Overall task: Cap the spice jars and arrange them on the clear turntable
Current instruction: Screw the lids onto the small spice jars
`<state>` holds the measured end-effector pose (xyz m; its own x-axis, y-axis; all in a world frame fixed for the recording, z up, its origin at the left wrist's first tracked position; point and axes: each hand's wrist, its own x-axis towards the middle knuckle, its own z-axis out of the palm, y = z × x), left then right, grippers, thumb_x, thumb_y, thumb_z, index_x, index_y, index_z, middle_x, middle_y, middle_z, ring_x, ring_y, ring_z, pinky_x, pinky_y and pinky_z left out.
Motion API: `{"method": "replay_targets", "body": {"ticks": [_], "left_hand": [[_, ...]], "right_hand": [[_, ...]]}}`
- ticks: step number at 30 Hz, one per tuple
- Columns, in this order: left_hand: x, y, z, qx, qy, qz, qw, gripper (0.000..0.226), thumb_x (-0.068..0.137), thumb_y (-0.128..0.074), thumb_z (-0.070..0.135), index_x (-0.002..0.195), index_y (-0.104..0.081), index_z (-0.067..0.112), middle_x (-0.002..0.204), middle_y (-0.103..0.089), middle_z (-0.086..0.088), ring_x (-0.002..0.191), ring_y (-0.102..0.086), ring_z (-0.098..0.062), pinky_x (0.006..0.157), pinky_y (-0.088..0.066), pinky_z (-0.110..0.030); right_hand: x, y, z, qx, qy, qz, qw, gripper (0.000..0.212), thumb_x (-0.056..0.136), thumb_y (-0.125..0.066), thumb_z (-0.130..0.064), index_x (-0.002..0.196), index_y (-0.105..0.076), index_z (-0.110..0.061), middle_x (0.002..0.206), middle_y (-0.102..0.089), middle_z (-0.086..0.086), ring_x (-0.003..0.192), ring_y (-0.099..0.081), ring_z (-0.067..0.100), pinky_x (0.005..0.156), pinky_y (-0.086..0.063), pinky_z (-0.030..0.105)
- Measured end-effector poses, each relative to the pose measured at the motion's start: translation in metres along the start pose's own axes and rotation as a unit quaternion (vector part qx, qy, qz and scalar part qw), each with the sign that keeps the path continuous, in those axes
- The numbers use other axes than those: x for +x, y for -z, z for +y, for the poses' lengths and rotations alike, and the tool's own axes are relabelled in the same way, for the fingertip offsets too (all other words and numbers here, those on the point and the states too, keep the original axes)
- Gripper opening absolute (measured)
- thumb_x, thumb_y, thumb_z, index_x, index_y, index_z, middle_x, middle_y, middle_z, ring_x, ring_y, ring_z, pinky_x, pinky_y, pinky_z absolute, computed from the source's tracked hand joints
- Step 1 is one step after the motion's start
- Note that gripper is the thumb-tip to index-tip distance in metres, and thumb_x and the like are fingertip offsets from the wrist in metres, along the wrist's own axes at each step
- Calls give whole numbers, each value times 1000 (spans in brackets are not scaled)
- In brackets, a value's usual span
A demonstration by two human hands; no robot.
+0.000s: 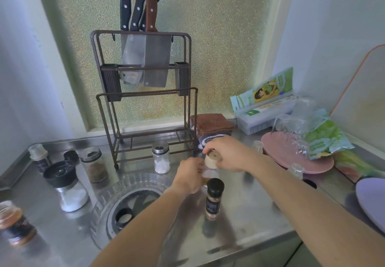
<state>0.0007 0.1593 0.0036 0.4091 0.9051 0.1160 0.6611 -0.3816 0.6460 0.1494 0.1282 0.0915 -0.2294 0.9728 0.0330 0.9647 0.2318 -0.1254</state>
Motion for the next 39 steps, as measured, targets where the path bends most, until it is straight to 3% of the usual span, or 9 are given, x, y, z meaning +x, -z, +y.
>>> {"method": "replay_targets", "body": {"ticks": [8, 11, 14, 18, 22, 26, 29, 34, 39], "left_hand": [[-1, -2, -5, -42, 1, 1, 999, 31, 78, -78, 10, 109, -77, 17, 103, -80, -2, 98, -74, -22, 98, -57, -39], [-1, -3, -5, -55, 8, 2, 998, 32, 79, -81, 10, 110, -77, 16, 103, -80, -1, 96, -74, -19, 98, -57, -37], [-3, -3, -3, -67, 13, 3, 998, 31, 79, -83, 13, 109, -78, 16, 103, -80, 1, 96, -74, -16, 97, -57, -35], [-4, -2, -1, -70, 17, 2, 997, 30, 82, -81, 12, 111, -77, 16, 104, -79, 0, 98, -73, -16, 98, -56, -32], [-4, -2, -2, -62, 24, 1, 998, 30, 81, -80, 13, 111, -77, 17, 104, -79, -1, 99, -74, -18, 98, -56, -35], [-4, -2, -2, -51, 25, 0, 998, 29, 81, -79, 13, 110, -78, 17, 103, -79, -1, 98, -74, -19, 96, -57, -37], [-3, -2, -3, -49, 28, -1, 998, 29, 81, -79, 15, 110, -77, 17, 103, -79, -2, 99, -73, -21, 97, -57, -39], [-3, -2, -3, -61, 24, 0, 998, 32, 81, -79, 12, 113, -77, 16, 106, -79, -1, 99, -73, -18, 99, -56, -35], [-3, -3, -4, -52, 25, -2, 998, 31, 83, -77, 10, 114, -75, 15, 107, -78, -3, 101, -71, -21, 99, -55, -35]], "right_hand": [[7, 2, -10, -76, 18, -35, 996, 44, 82, -69, -11, 123, -71, -26, 121, -70, 4, 113, -62, 27, 87, -47, 32], [10, 9, -15, -126, -4, -26, 992, 15, 75, -74, -28, 82, -67, -16, 85, -66, 8, 87, -64, 34, 71, -51, 38], [11, 16, -22, -140, -10, -35, 989, 42, 76, -73, -40, 61, -41, -18, 63, -45, 3, 72, -56, 32, 60, -42, 37], [14, 23, -22, -107, -46, -102, 988, 39, 69, -78, -48, 73, -58, -16, 77, -60, 6, 78, -61, 31, 60, -48, 37], [16, 21, -22, -78, -83, -111, 987, 40, 72, -72, -49, 64, -54, -14, 64, -63, 5, 75, -69, 33, 72, -60, 44], [19, 15, -25, -81, -62, -129, 986, 50, 64, -69, -43, 106, -59, -18, 110, -62, 12, 97, -63, 34, 82, -58, 45], [19, 16, -26, -104, -71, -103, 987, 38, 78, -69, -45, 89, -52, -13, 92, -54, 11, 84, -57, 32, 71, -51, 38], [20, 13, -25, -104, -54, -100, 988, 36, 83, -67, -28, 110, -65, -5, 107, -66, 18, 93, -64, 36, 74, -55, 42], [17, 9, -23, -110, -34, -72, 991, 39, 82, -67, -42, 103, -63, -9, 100, -66, 15, 93, -63, 36, 70, -52, 40]]}}
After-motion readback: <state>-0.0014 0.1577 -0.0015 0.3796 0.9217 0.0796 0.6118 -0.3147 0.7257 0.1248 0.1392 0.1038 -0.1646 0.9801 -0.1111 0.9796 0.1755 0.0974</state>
